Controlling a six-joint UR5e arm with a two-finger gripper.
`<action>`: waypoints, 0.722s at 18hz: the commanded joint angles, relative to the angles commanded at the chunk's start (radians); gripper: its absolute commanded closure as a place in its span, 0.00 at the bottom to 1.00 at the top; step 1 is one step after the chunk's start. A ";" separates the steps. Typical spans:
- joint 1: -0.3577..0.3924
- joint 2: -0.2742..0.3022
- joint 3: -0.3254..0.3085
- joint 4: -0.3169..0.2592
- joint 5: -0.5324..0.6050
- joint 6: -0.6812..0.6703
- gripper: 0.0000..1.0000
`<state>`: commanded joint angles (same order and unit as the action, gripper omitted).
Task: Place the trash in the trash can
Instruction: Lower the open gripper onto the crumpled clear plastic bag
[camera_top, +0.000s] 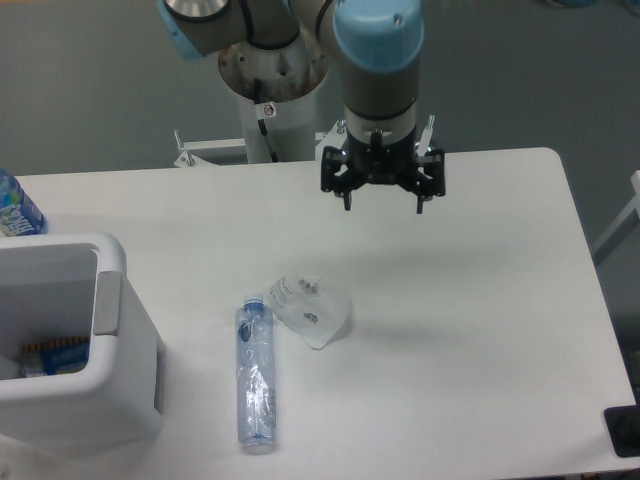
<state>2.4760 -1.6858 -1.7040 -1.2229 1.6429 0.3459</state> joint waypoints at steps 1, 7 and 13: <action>-0.020 -0.012 -0.008 0.006 -0.003 -0.057 0.00; -0.041 -0.120 0.006 0.009 -0.097 -0.312 0.00; -0.092 -0.196 -0.043 0.100 -0.101 -0.402 0.00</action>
<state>2.3839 -1.8821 -1.7470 -1.1234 1.5416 -0.0565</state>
